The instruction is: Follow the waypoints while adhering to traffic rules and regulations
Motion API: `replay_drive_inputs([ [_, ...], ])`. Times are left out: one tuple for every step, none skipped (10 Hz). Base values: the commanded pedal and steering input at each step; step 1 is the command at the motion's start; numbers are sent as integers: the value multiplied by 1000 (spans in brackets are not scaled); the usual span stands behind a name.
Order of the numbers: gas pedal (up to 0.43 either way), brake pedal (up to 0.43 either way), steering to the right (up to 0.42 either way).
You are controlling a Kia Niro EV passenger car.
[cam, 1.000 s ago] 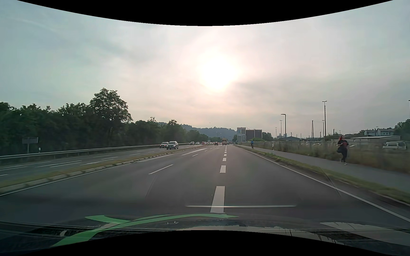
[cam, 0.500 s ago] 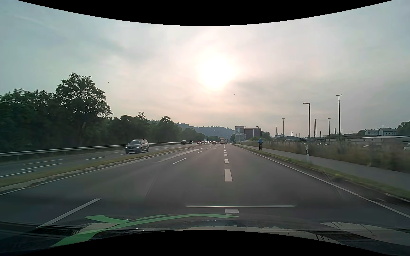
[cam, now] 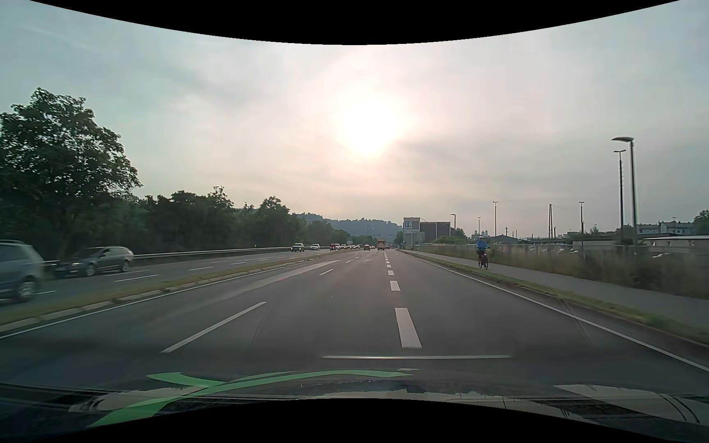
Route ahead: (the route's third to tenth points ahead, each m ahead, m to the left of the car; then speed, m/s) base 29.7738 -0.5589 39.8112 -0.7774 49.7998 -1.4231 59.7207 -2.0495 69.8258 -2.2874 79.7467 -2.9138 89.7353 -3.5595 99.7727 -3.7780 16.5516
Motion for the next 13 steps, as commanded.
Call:
replay_drive_inputs([
  [150, 0, 0],
  [150, 0, 0],
  [150, 0, -1],
  [150, 0, -1],
  [138, 0, -2],
  [138, 0, -3],
  [138, 0, -3],
  [138, 0, -4],
  [138, 0, -4],
  [138, 0, -4],
  [130, 0, -4],
  [130, 0, -2],
  [130, 0, -1],
])
